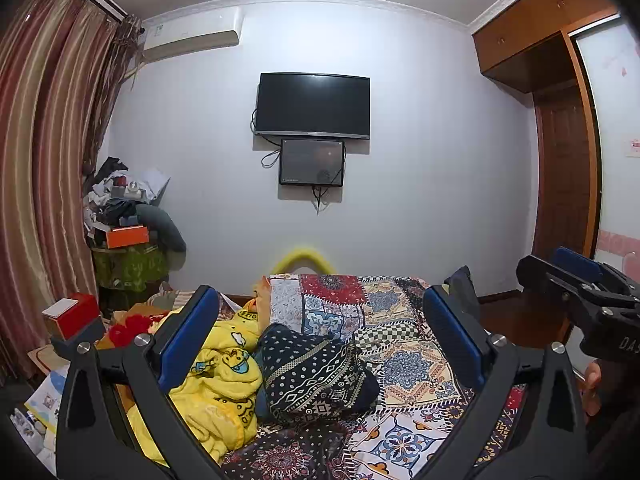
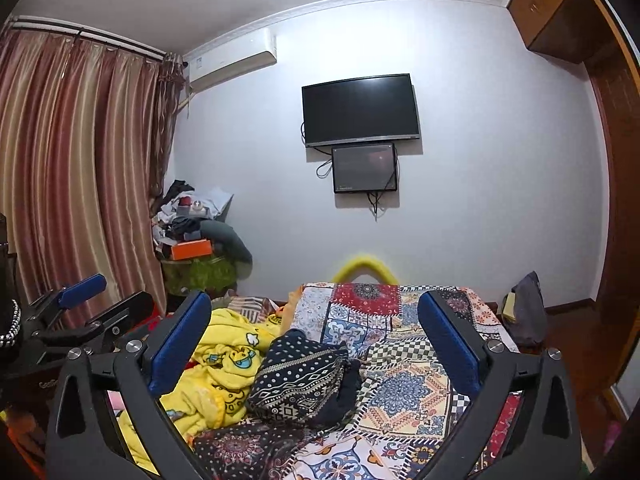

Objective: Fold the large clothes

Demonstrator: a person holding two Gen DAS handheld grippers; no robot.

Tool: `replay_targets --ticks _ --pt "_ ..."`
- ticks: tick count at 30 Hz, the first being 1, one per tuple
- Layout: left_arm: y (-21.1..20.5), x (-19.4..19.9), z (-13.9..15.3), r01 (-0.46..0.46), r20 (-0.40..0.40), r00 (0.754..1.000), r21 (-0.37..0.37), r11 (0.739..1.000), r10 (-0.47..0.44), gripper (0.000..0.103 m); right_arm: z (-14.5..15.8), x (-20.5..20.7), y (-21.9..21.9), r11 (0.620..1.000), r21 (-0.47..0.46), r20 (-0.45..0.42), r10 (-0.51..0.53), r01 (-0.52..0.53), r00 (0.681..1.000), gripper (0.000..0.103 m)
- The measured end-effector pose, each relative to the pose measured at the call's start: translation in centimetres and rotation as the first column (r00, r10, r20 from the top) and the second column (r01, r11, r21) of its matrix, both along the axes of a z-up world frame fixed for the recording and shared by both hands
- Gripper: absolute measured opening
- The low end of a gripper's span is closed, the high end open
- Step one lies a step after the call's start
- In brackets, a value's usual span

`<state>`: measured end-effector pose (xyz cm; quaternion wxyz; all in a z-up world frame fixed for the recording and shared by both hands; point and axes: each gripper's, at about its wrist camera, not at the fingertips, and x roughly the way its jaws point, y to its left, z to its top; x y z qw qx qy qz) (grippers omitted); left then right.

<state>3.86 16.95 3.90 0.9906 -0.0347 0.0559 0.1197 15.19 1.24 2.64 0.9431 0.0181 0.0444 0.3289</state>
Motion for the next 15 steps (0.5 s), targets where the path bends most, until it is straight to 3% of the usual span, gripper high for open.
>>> replay_targets --ticks 15 --pt "0.18 0.36 -0.31 -0.006 -0.007 1.000 -0.007 1.000 0.006 0.103 0.22 -0.05 -0.05 1.000 -0.003 -0.004 -0.001 0.001 1.000 0.103"
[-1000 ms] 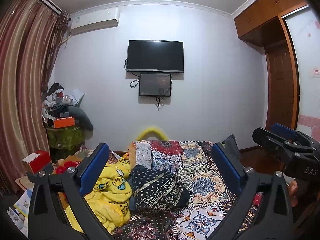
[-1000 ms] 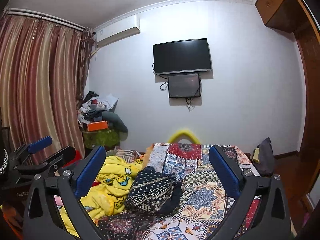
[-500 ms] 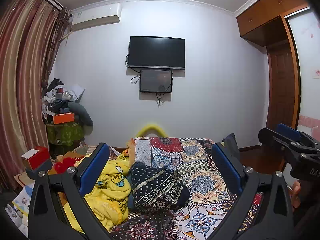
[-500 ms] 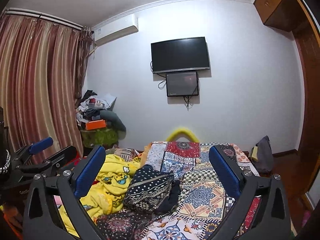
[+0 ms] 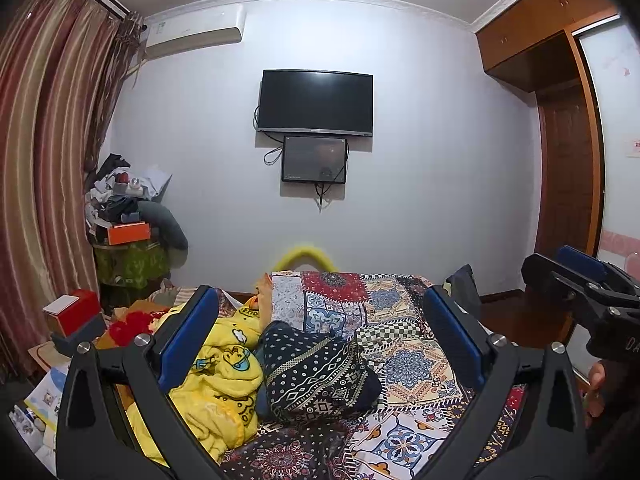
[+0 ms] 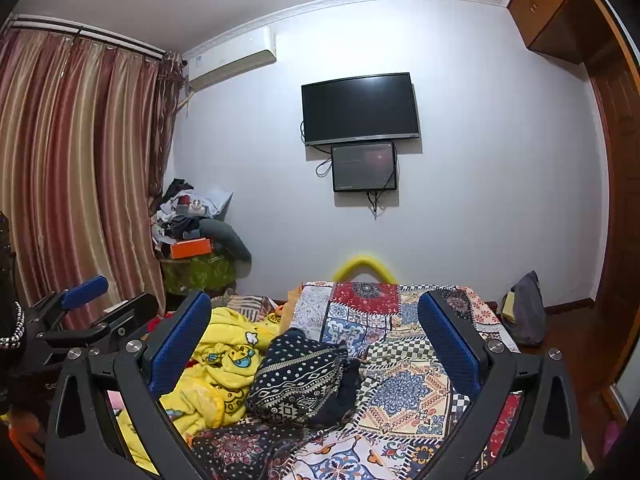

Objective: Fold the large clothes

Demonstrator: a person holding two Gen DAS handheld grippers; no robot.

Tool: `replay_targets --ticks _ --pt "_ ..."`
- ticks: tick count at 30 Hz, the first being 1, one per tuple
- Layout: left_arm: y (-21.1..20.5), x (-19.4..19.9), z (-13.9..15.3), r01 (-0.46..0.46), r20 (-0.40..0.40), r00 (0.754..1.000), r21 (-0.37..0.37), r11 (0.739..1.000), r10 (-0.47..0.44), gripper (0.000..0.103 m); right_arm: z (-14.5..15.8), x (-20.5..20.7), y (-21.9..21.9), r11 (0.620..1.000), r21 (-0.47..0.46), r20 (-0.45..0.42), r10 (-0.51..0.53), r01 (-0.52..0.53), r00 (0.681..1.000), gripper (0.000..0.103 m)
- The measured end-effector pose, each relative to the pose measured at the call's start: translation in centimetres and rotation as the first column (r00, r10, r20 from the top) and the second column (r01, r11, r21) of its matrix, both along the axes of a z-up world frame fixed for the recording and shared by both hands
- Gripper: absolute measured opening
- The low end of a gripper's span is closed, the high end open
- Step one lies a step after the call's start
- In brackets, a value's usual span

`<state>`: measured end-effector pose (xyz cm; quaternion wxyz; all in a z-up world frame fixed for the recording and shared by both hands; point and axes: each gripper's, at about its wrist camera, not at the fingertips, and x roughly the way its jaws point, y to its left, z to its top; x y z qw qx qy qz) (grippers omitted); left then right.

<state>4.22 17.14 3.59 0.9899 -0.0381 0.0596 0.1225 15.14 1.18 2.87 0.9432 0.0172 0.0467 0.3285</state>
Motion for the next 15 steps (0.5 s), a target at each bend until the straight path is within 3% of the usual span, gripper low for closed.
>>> replay_targets --ticks 15 --pt "-0.22 0.47 -0.20 -0.002 -0.016 1.000 0.000 1.000 0.002 0.103 -0.18 0.40 -0.31 1.000 -0.002 -0.021 -0.004 0.003 1.000 0.103"
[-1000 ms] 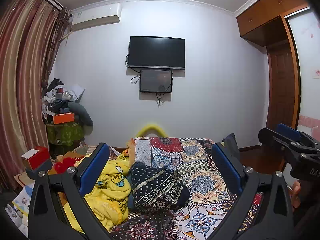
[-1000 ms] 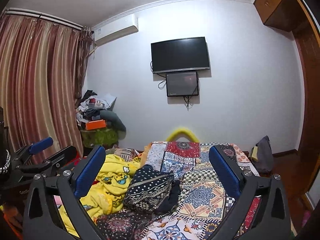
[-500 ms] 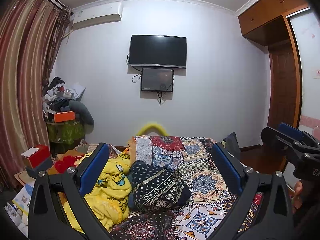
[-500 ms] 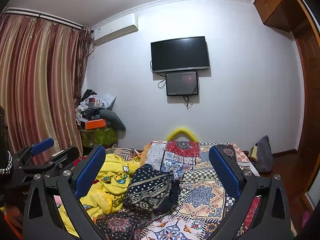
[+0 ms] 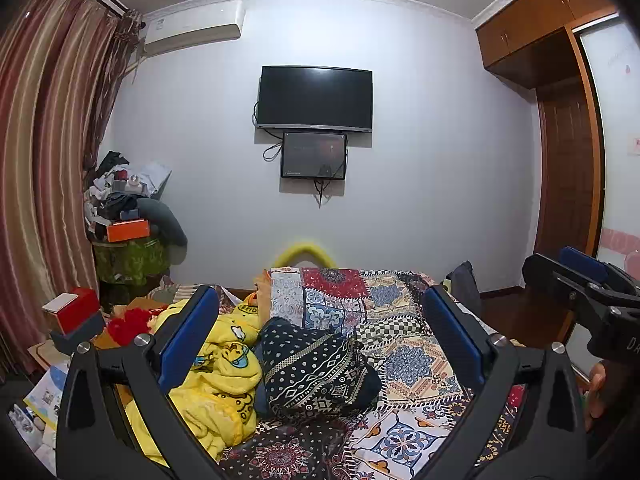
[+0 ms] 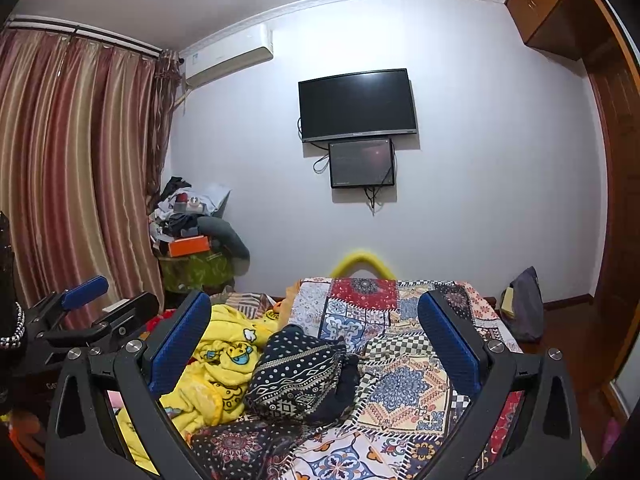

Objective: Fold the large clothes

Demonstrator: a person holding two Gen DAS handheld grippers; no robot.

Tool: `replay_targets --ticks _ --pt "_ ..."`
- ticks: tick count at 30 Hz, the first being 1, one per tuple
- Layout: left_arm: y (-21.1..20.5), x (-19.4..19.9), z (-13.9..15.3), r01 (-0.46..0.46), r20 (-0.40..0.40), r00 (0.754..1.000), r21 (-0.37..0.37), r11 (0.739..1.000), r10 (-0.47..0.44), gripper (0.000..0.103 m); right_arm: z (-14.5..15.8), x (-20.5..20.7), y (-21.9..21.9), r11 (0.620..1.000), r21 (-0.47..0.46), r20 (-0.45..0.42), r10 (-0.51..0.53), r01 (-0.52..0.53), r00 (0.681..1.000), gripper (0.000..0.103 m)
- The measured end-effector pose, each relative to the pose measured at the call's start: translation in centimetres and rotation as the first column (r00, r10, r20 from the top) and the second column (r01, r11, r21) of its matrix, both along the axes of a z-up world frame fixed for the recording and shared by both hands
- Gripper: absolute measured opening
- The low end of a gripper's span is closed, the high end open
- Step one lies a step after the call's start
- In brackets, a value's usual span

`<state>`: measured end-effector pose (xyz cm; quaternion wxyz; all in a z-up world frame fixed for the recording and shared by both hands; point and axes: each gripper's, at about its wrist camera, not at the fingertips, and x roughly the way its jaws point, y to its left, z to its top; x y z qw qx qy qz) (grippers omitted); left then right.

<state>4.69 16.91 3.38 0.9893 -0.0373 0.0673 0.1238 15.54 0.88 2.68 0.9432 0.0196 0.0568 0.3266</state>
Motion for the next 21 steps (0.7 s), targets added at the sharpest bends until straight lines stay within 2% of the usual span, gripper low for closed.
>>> replay_targets --ticks 16,21 --pt "0.27 0.79 -0.13 0.033 -0.015 0.999 0.001 0.999 -0.033 0.103 -0.03 0.30 -0.14 1.000 0.006 -0.002 -0.004 0.004 1.000 0.103" --pt "0.30 0.97 -0.14 0.080 -0.023 0.997 -0.009 0.997 -0.080 0.103 -0.07 0.56 -0.20 1.000 0.011 -0.006 -0.010 0.010 1.000 0.103"
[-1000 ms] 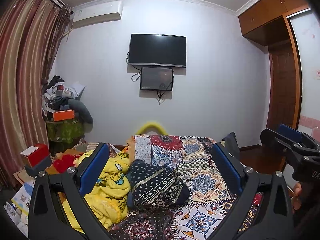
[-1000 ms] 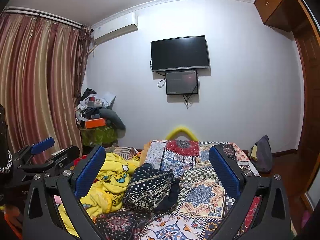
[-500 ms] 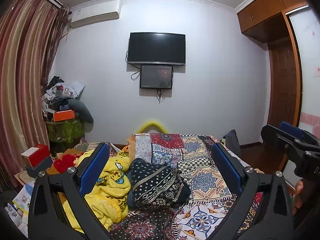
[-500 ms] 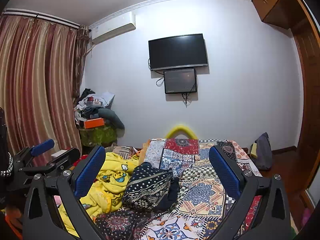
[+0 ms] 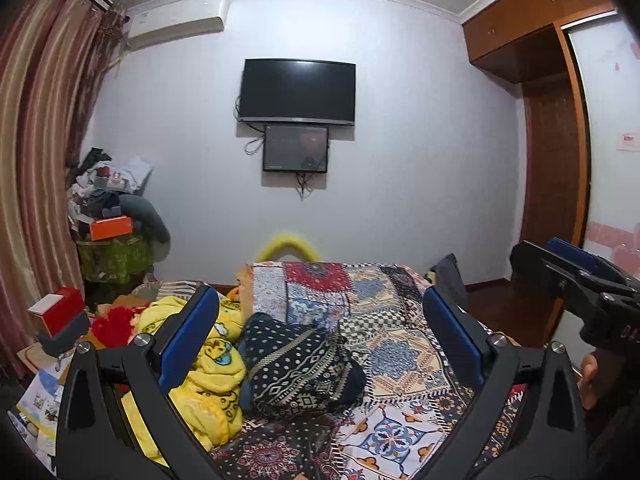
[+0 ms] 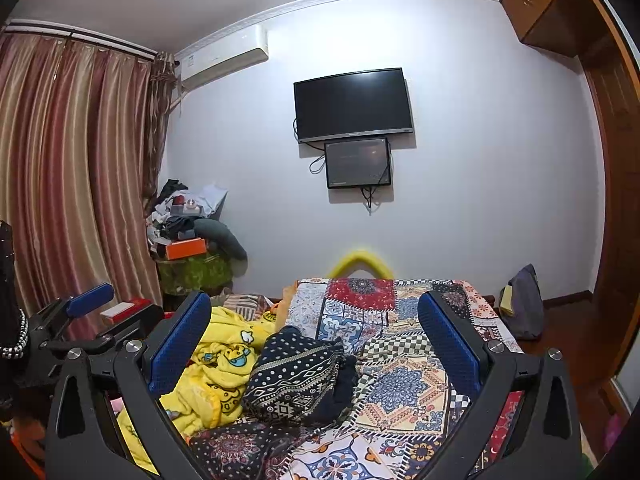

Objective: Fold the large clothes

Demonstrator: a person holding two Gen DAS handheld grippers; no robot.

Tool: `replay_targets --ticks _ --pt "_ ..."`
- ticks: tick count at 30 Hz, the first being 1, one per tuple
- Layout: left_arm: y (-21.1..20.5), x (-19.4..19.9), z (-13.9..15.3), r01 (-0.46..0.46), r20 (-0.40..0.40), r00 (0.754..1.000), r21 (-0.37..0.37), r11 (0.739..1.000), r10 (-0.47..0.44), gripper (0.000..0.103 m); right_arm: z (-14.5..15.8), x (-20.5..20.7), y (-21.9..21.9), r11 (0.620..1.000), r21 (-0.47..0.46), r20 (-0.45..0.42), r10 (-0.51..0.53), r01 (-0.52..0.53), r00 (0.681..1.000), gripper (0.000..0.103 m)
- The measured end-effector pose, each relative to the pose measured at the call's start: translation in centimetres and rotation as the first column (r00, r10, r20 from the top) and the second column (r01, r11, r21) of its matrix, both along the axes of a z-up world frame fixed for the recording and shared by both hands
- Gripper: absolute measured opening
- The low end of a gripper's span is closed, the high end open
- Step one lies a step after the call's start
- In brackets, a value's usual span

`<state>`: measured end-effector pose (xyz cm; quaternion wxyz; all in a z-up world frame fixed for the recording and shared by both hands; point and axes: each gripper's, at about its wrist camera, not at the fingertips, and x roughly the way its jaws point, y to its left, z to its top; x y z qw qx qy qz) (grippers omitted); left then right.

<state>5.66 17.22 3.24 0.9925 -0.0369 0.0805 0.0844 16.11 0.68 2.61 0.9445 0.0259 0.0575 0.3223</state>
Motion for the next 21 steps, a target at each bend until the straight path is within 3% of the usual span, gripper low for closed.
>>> replay_targets --ticks 5,21 --pt "-0.3 0.2 -0.2 -0.005 0.001 1.000 0.017 1.000 0.005 0.103 -0.1 0.1 0.0 1.000 0.005 -0.007 -0.004 0.004 1.000 0.103" --pt "0.4 1.3 -1.0 0.030 -0.032 0.999 -0.028 0.999 -0.031 0.103 -0.5 0.7 -0.1 1.000 0.013 -0.030 -0.024 0.025 0.999 0.103"
